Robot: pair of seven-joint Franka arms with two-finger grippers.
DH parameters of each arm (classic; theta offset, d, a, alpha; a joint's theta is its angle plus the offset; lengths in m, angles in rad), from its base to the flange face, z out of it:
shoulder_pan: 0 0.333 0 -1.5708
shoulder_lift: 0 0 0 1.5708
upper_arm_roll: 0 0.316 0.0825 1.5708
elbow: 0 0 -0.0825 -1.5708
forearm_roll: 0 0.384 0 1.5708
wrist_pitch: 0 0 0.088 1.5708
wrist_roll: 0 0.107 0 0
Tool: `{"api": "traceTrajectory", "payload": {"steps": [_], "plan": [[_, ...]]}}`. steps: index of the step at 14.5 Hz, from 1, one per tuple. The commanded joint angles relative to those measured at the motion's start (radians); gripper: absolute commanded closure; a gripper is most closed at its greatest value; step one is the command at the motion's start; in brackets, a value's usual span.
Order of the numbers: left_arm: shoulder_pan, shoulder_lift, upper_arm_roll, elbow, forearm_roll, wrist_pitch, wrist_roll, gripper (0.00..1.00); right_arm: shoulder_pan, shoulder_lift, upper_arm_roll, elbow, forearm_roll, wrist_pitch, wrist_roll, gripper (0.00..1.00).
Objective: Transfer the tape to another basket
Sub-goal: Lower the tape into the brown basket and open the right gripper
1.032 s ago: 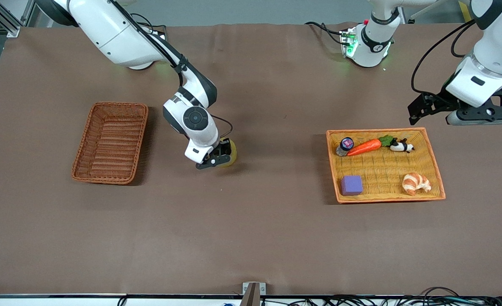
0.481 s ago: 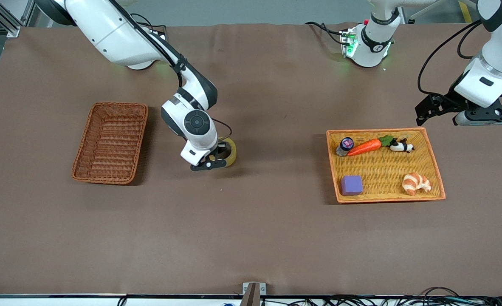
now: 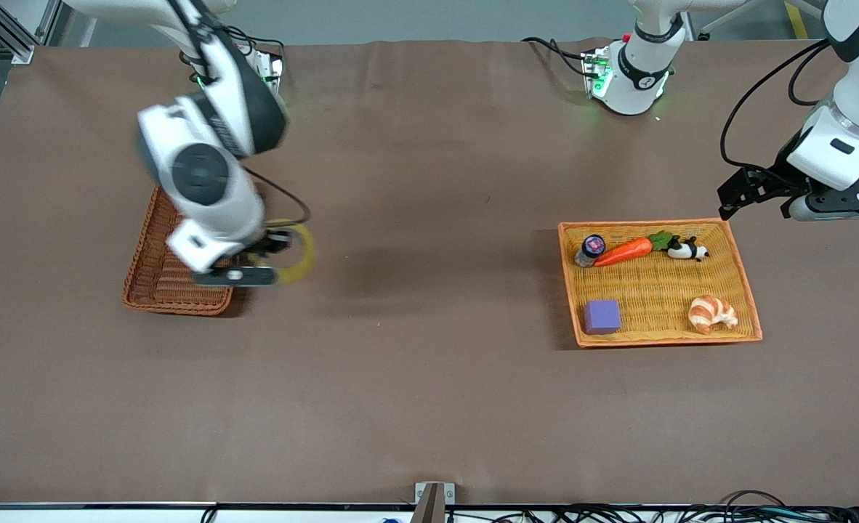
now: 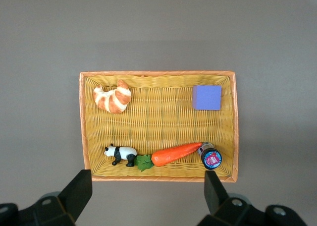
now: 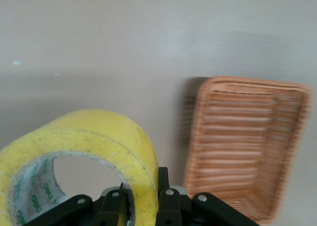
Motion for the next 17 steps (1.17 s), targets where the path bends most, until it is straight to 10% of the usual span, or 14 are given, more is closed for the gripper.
{"api": "traceTrajectory", "payload": {"steps": [1, 10, 17], "plan": [[0.003, 0.02, -0.003, 0.038, 0.014, -0.007, 0.016, 0.0, -0.01, -0.12, -0.142, -0.161, 0.062, 0.035, -0.208, 1.0], [-0.002, 0.1, -0.01, 0.128, -0.005, -0.046, -0.005, 0.0, -0.008, -0.3, -0.481, -0.728, 0.065, 0.562, -0.534, 0.99], [-0.008, 0.129, -0.015, 0.188, -0.002, -0.1, -0.007, 0.0, -0.01, -0.142, -0.518, -0.848, 0.066, 0.898, -0.551, 0.94]]}}
